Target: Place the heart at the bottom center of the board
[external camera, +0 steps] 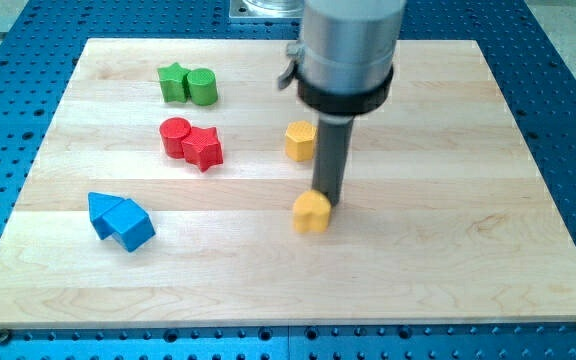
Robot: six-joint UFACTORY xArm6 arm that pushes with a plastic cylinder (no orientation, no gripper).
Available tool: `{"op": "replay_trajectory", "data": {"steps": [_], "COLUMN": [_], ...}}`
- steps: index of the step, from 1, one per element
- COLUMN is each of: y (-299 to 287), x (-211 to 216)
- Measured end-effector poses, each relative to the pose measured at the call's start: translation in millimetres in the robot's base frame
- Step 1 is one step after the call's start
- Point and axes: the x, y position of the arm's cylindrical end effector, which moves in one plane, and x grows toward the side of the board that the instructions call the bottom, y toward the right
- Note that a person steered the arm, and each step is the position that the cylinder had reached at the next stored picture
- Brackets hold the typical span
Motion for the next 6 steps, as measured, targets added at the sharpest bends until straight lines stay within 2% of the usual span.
{"op": "replay_trajectory", "data": {"steps": [1,2,3,4,5,6], "y": [-16,-15,-63,-73,-37,-39], "x": [36,8,-7,45,54,21]}}
